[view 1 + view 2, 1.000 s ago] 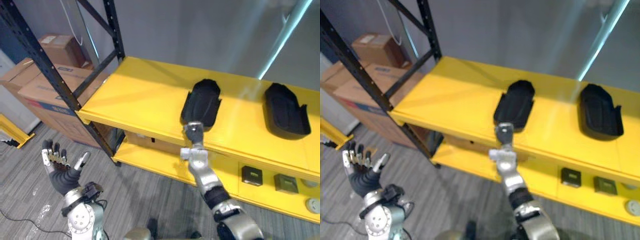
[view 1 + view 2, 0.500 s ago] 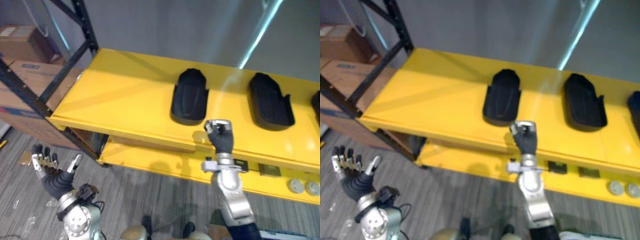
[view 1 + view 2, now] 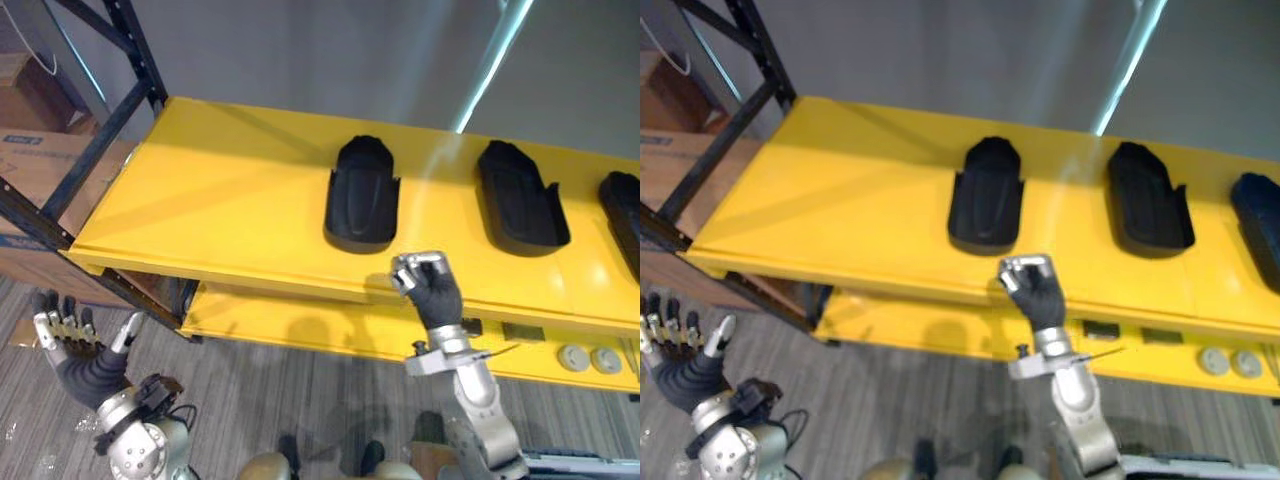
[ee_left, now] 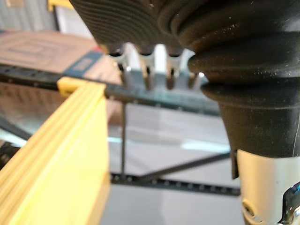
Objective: Walk over and take plastic housings, then place them on the shelf
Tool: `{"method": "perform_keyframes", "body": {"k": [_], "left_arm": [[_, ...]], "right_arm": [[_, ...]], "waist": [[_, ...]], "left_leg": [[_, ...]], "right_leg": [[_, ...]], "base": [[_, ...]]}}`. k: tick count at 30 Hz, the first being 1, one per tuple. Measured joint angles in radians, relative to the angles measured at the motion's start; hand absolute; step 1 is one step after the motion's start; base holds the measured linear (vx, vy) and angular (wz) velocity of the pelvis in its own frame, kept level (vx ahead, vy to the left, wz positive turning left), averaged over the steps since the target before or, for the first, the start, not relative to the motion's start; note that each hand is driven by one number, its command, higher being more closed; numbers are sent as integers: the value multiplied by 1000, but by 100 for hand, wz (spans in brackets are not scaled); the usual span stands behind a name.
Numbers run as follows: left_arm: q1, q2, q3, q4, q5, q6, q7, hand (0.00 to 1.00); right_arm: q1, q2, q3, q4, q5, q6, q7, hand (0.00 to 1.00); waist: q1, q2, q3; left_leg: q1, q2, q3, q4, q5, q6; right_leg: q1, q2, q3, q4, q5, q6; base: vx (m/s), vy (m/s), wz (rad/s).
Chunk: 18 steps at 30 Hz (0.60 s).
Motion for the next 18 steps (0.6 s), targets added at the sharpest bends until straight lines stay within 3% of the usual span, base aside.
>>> {"method": "perform_keyframes", "body": {"k": [4, 10, 18], "left_arm": [[0, 1, -31, 0, 2, 14, 7, 0], [2, 0, -42, 2, 8, 20, 28, 0], [-16, -1, -73, 32, 9, 19, 29, 0]], "right_arm": [[-34, 4, 39, 58, -35, 7, -52, 100], [-40, 43, 68, 224, -58, 72, -200, 100], [-125, 87, 54, 479, -136, 70, -339, 100]], "waist": [[7, -1, -1], [10, 8, -38], [10, 24, -54]], "left_leg": [[1, 0, -1, 0, 0, 0], [-3, -1, -7, 0, 0, 0], [-7, -4, -29, -4, 16, -2]], "right_leg": [[1, 0, 0, 1, 0, 0], [0, 0, -4, 1, 0, 0], [3, -1, -22, 1, -1, -1]], "base": [[-30, -11, 0], [-26, -13, 2], [-30, -15, 6]]}}
